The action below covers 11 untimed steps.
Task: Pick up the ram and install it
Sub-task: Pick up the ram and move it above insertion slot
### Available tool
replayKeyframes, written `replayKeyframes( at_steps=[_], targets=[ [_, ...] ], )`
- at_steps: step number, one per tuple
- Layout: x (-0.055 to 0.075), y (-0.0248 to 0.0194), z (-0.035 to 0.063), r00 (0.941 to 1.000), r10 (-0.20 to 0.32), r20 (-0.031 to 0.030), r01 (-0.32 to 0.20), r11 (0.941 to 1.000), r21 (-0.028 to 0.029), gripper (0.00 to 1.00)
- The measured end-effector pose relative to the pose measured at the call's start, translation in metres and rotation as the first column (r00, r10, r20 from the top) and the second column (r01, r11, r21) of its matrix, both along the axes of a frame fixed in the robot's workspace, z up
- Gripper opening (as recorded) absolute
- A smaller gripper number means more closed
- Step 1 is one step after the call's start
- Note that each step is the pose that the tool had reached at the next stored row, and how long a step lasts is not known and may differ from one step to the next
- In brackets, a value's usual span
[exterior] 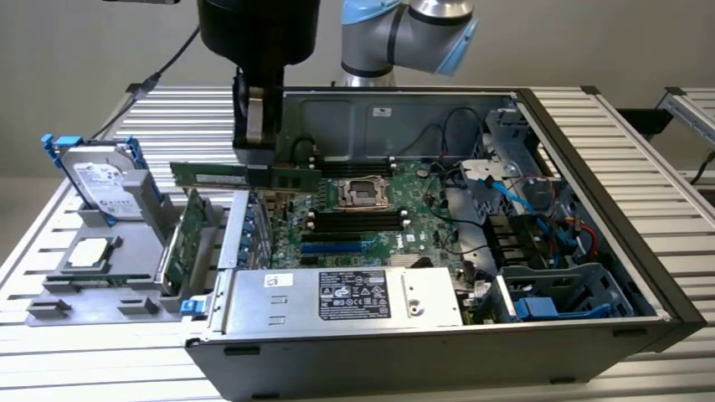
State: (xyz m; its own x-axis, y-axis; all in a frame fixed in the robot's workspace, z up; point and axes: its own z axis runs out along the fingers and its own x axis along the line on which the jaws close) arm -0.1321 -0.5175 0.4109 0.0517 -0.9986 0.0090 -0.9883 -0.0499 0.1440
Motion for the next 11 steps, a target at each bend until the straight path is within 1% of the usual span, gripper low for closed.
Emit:
replayKeyframes(
  at_steps=[4,5,6,7,8,11],
  targets=[
    [0.005,0.0031,-0.0001,0.9989,0.0,0.046,0.0,1.0,0.0,0.14],
    [0.006,0.0041,-0.0001,0.9984,0.0,0.0568,0.0,1.0,0.0001,0.14],
    [0.008,0.0056,-0.0003,0.9978,0.0,0.0657,0.0,1.0,0.0001,0.14],
    [0.01,0.0078,-0.0007,0.9975,0.0,0.0703,0.0,1.0,0.0,0.14],
    [0.013,0.0105,-0.0014,0.9974,0.0,0.0719,0.0,1.0,0.0,0.14],
    [0.023,0.0194,-0.0041,0.9973,0.0,0.0733,0.0,1.0,-0.0023,0.14]
  ],
)
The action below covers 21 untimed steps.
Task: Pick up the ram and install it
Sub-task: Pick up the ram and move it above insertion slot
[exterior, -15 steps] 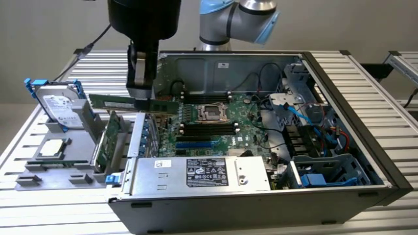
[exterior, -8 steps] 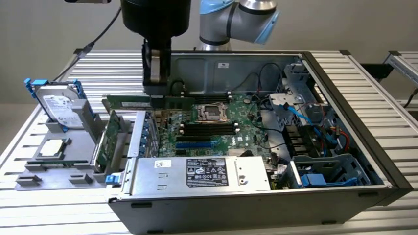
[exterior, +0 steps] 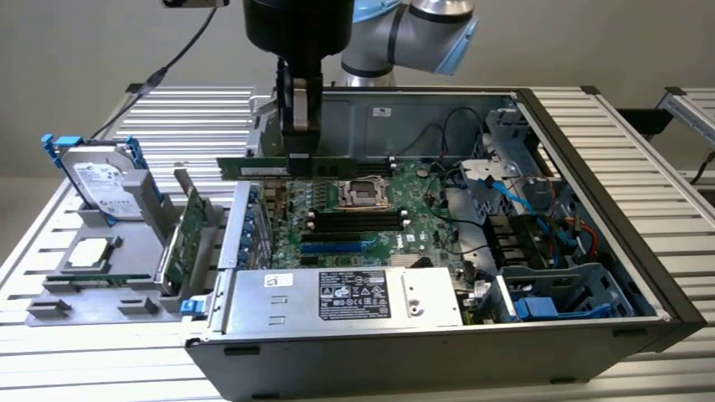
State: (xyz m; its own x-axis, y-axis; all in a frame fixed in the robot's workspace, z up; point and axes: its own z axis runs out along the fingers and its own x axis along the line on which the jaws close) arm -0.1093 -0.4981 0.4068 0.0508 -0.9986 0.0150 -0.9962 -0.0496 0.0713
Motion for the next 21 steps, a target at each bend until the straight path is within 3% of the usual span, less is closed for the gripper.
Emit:
replayKeyframes(
  at_steps=[11,21],
  targets=[
    [0.038,0.0327,-0.0113,1.0,0.0,0.0027,0.0,0.9999,-0.0108,0.14],
    [0.067,0.0631,-0.0248,1.0,0.0,0.0032,0.0,0.9999,-0.0117,0.14]
  ],
)
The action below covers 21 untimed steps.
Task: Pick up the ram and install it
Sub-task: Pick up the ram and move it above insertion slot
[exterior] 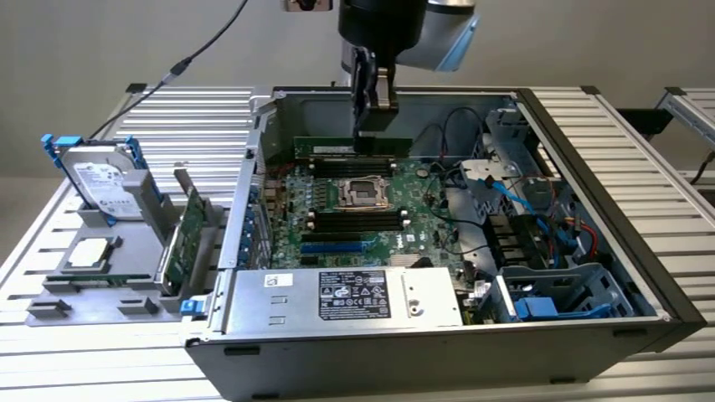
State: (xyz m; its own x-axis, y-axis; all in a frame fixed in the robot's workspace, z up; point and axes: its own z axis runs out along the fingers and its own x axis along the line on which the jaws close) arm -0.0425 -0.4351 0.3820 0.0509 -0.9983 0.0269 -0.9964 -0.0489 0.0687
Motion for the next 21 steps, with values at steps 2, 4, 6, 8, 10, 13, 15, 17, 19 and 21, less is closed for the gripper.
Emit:
replayKeyframes(
  at_steps=[2,4,6,8,10,13,15,17,19,21],
  targets=[
    [0.005,0.0068,-0.0034,1.0,0.0,0.0,0.0,1.0,0.0,0.14],
    [0.009,0.0142,-0.007,1.0,0.0,0.0,0.0,1.0,-0.0001,0.14],
    [0.013,0.0214,-0.0105,1.0,0.0,0.0,0.0,1.0,0.0,0.14],
    [0.016,0.0289,-0.0138,1.0,0.0,0.0,0.0,1.0,0.0001,0.14],
    [0.018,0.0374,-0.0165,1.0,0.0,-0.0001,0.0,1.0,-0.0001,0.14],
    [0.019,0.048,-0.0209,1.0,0.0,0.0,0.0,1.0,-0.0005,0.14],
    [0.019,0.0537,-0.0235,1.0,0.0,0.0001,0.0,1.0,-0.0014,0.14],
    [0.019,0.0577,-0.0252,1.0,0.0,0.0012,0.0,1.0,-0.002,0.14],
    [0.019,0.0586,-0.0257,1.0,0.0,0.0017,0.0,1.0,-0.0016,0.14],
    [0.019,0.0585,-0.0256,1.0,0.0,0.0017,0.0,1.0,-0.0022,0.14]
  ],
)
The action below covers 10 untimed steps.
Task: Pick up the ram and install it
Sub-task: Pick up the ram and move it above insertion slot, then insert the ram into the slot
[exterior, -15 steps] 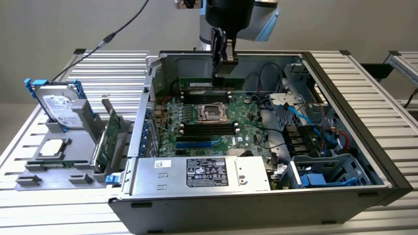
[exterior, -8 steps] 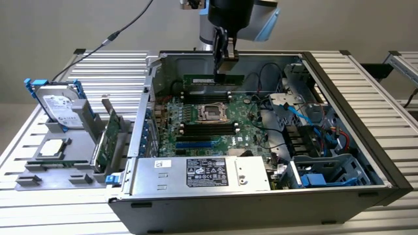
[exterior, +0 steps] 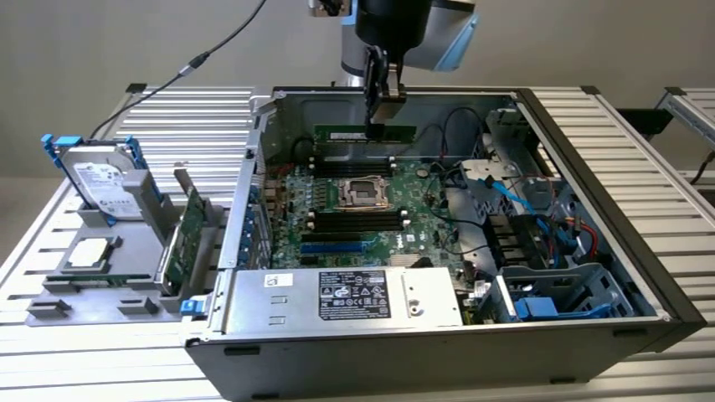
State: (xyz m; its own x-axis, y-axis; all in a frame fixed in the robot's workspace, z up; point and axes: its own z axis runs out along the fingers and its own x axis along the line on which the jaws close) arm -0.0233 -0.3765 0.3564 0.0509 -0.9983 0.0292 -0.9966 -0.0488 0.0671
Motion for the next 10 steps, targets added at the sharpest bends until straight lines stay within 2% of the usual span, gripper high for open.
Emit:
replayKeyframes(
  at_steps=[10],
  targets=[
    [0.0,0.0001,0.0,1.0,0.0,0.0,0.0,1.0,0.0001,0.14]
  ],
)
